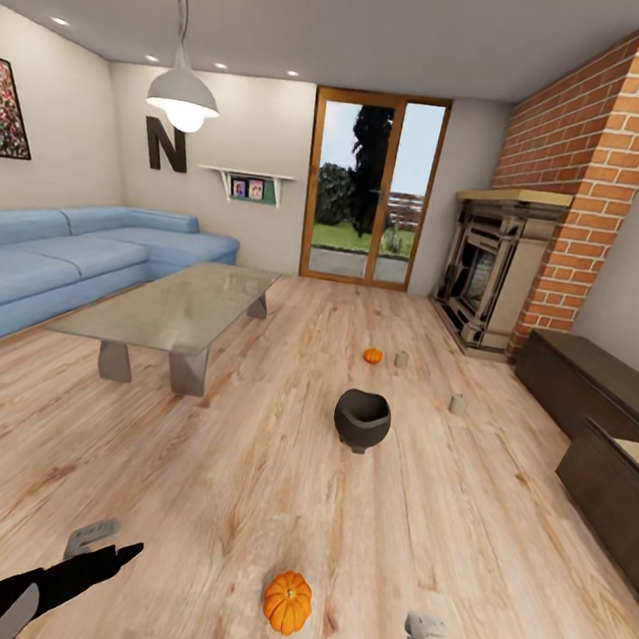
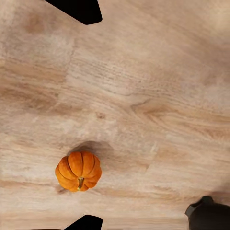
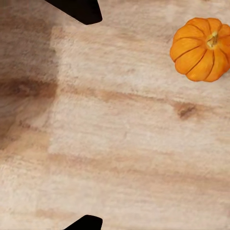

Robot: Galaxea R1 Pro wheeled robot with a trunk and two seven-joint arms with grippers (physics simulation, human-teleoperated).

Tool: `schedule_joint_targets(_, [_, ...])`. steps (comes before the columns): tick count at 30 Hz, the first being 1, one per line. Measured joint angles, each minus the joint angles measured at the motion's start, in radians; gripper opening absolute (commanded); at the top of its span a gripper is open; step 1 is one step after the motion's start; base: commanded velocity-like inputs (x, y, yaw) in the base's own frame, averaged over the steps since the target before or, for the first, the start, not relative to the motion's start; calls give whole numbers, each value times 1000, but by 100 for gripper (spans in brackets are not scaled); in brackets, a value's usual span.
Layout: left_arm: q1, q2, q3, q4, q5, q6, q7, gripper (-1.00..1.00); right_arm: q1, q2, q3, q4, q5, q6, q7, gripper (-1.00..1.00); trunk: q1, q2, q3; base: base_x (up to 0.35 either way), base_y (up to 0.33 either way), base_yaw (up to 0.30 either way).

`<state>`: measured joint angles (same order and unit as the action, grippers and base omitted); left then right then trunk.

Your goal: Place each of the two pumpkins and all three candles from the living room inside a cabinet in the living room (use any cabinet), then make sure every cabinet is closed, and position the cauldron so it is next to a table in the living room.

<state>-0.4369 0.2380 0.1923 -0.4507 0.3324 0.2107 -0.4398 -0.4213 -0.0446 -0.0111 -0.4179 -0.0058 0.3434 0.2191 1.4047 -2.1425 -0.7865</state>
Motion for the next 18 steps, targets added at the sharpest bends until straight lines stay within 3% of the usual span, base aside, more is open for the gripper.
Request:
schedule_joint_targets(3, [0,-2,0,-28,-2,17,0,100,-14,8,0,3,0,0,0,100,0,0,-5,0,0,0])
schedule_joint_targets(7, [-2,-8,1,-129,-4,141,2,100,-72,40,0,51,-1,1,0,100,0,0,-11,0,0,0])
schedule_joint_targets(10, [-1,-10,1,-169,-4,169,2,100,-98,45,0,81,-7,0,1,100,0,0,-16,0,0,0])
schedule_joint_targets(14, [-1,-25,1,-248,-3,231,1,100,-148,52,0,138,-97,-1,3,100,0,0,-22,0,0,0])
schedule_joint_targets(16, [-2,-35,1,-273,-3,264,2,100,-164,53,0,152,-168,-1,1,100,0,0,-26,0,0,0])
schedule_joint_targets(18, [-4,-48,1,-282,-2,279,1,100,-173,53,0,157,-199,-1,1,100,0,0,-29,0,0,0])
